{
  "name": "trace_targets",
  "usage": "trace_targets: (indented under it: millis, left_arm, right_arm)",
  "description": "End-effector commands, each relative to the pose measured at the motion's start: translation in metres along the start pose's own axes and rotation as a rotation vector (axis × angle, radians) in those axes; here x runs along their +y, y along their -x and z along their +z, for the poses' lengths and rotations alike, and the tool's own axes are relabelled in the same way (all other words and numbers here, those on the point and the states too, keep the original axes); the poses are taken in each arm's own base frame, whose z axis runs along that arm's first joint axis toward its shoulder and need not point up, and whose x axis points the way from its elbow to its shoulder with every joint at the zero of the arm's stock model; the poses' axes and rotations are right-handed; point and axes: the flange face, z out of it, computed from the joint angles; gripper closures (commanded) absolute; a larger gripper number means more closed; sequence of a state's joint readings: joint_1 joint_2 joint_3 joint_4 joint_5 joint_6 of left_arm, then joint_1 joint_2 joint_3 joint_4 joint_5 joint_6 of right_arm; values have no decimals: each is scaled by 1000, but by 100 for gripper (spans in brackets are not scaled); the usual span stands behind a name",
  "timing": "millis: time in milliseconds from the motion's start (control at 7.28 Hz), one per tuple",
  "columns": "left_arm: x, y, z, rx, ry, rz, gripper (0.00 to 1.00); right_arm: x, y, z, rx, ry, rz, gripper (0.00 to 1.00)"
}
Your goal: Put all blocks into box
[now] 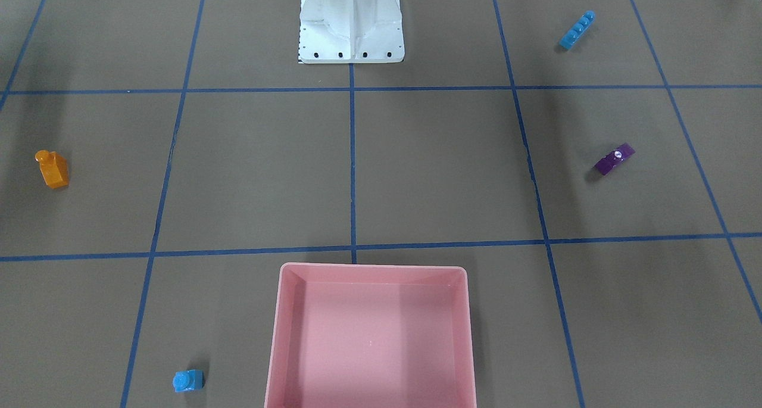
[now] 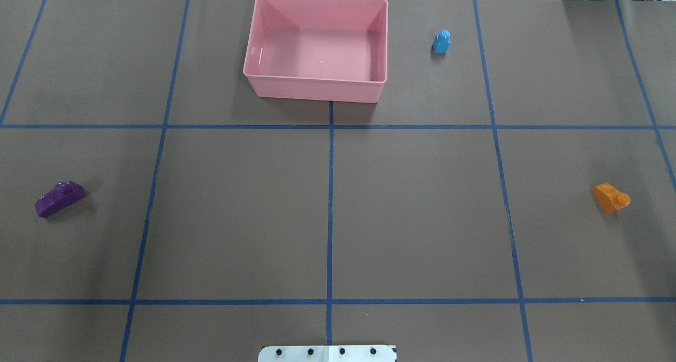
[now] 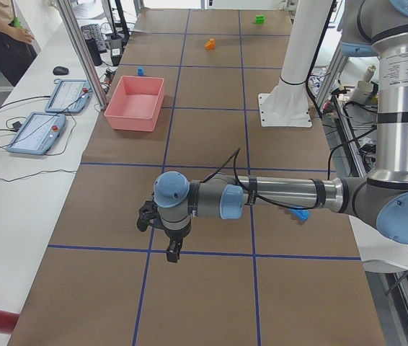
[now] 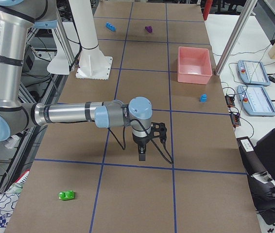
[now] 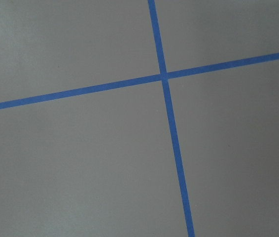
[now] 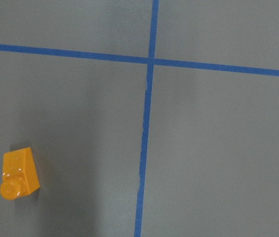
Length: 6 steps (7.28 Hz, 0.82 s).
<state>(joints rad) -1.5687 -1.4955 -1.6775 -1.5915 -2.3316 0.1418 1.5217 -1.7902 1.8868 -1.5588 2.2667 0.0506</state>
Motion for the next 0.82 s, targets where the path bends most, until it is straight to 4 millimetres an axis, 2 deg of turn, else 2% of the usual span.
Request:
trace_targets:
  millis: [0, 137, 412, 549, 687]
  left_arm:
    - [2, -5, -5, -2, -11, 11, 0]
    - [4, -6, -4, -3, -9, 13, 0]
    - [-6, -21, -21, -6, -44, 44, 0]
    - [-22, -29, -31, -10, -71, 69, 0]
    - [-60, -32, -35, -10, -97, 94, 0]
  right_arm:
    - [-1, 6, 3, -20, 9, -9, 0]
    - [-1, 7, 4, -20, 9, -13, 0]
    - [-25, 27, -2, -17, -9, -33, 0]
    - [-40, 48, 0, -19, -9, -36, 0]
    - [-54, 70, 3, -25, -6, -50, 0]
